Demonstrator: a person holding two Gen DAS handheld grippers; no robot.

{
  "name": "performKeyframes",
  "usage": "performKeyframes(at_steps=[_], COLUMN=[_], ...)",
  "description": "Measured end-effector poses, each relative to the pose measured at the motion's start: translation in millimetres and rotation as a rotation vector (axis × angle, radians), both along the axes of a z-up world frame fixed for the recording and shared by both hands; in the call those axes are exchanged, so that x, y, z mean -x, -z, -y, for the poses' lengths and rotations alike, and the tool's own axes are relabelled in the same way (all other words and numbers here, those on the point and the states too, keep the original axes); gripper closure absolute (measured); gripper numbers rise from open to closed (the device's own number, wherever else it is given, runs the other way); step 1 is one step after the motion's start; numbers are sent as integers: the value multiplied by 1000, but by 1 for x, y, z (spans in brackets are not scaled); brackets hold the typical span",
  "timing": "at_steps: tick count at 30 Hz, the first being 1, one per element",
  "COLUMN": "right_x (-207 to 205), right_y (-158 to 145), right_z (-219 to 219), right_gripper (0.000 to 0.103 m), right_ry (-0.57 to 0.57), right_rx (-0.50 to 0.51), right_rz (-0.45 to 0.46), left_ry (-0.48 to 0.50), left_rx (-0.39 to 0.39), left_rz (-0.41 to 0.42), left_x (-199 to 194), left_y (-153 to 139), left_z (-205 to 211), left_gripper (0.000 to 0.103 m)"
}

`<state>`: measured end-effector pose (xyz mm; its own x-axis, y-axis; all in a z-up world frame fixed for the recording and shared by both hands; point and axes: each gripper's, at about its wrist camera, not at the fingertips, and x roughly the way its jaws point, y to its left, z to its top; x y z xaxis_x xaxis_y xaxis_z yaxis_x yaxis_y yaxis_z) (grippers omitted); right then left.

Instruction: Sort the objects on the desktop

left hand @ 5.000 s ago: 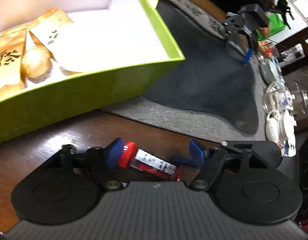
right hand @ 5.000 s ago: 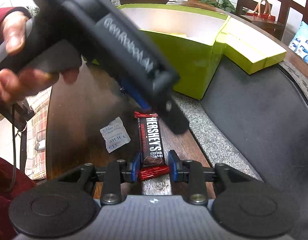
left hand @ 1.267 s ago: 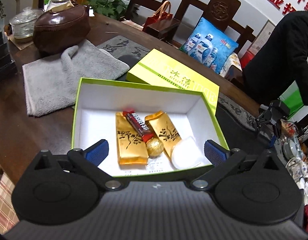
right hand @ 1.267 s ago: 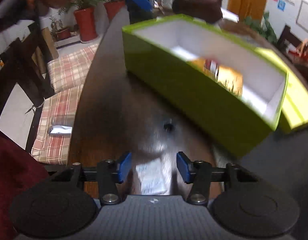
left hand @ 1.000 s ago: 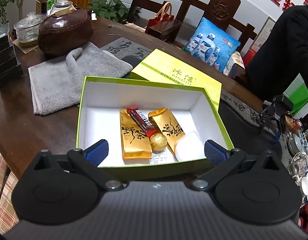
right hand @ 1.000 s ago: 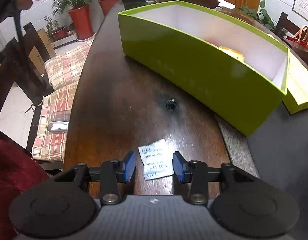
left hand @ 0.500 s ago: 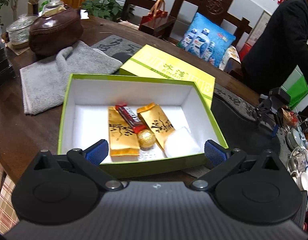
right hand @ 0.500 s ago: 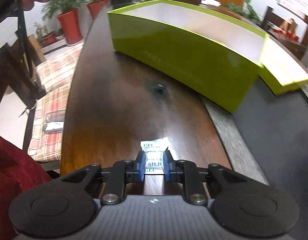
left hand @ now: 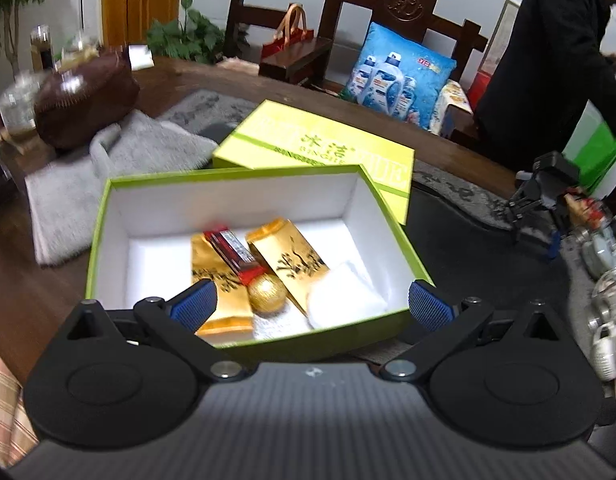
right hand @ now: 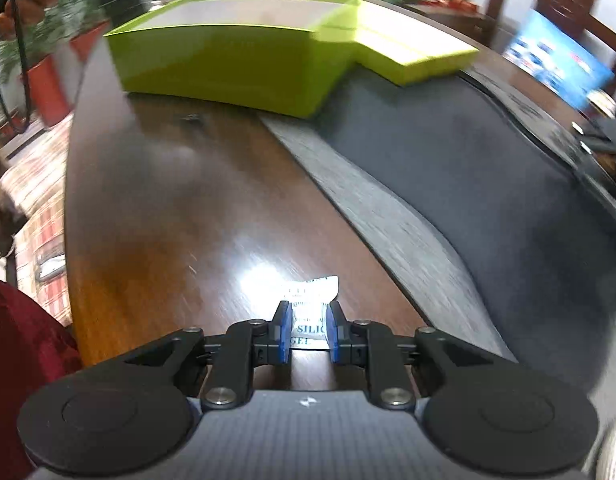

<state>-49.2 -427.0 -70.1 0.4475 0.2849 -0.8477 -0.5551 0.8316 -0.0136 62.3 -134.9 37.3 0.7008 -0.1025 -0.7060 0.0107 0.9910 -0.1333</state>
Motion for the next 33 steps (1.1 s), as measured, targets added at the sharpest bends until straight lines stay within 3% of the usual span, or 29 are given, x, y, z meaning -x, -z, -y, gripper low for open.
performKeyframes(at_steps=[4,12,19,23,26,28,33], right_x=[8,25,23,21,17,10,-3], right_y=[-1,-2,1,-6,-16,-23,-38], right_z=[34,100,136,138,132,122,89], right_gripper=[86,86,84,83,74,61,45], right_ry=[108,320,419,419,409,395,336], right_rx=[20,58,57,57,45,33,-3], right_rz=[5,14,12,44,80,97,134], left_ry=[-20,-41,-55,-66,-75,-73,-69], left_rx=[-47,75,33,16,4,-3,-23], left_rz=[20,-60,-88,-98,-105,-103,-105], left_x=[2,3,9,13,15,16,16], left_y=[-2,11,16,16,16,14,13], left_z=[5,4,12,12,11,8,-2], left_gripper=[1,1,1,1,0,0,1])
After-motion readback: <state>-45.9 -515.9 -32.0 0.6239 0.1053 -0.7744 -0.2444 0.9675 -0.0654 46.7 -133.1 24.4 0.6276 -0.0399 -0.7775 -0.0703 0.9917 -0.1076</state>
